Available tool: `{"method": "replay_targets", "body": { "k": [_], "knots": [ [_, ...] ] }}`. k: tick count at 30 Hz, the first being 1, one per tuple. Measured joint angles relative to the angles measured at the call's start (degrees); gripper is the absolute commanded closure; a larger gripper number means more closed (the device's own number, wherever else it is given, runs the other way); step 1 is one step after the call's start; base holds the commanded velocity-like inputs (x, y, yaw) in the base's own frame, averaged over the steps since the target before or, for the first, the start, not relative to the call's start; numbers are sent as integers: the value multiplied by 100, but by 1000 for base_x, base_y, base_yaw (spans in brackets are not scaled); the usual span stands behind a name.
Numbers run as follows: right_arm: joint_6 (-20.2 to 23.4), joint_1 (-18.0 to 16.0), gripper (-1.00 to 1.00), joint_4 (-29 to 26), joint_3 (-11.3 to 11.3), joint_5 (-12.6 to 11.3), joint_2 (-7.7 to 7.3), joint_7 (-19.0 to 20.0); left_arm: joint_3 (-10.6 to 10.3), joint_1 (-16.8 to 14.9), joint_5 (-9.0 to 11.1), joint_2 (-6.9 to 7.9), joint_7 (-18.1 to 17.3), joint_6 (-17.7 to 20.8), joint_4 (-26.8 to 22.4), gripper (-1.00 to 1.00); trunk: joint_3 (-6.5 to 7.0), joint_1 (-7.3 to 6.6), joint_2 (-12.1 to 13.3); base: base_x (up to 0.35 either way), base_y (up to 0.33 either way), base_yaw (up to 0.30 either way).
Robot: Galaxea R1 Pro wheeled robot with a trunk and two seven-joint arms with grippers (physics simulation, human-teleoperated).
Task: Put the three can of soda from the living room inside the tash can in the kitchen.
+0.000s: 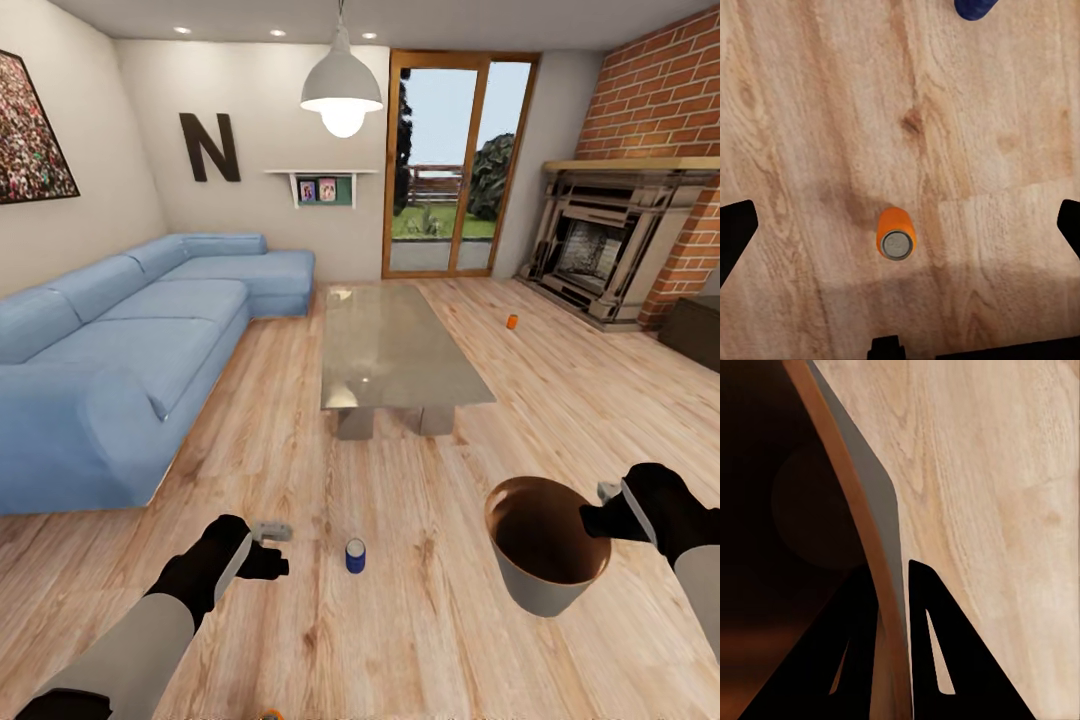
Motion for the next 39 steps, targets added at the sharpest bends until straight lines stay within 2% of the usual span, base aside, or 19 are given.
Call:
{"method": "replay_targets", "body": {
  "k": [12,26,36,39],
  "knots": [
    [-2,-289,100,36,23,20,-264,-4,-25,2,-9,-9,0,-16,0,-100,-315,264,-481,0,0,0],
    [-2,-619,100,224,83,37,-394,-1,-52,0,-68,-11,12,-8,11,-100,-691,571,-1043,0,0,0],
    [5,-955,100,635,101,1,-508,0,-54,0,-79,-18,40,-8,14,-100,-959,791,-1444,0,0,0],
    [0,-974,100,655,102,173,-529,-3,-59,0,-79,-19,43,-8,11,-100,-1040,857,-1564,0,0,0]
  ]
}}
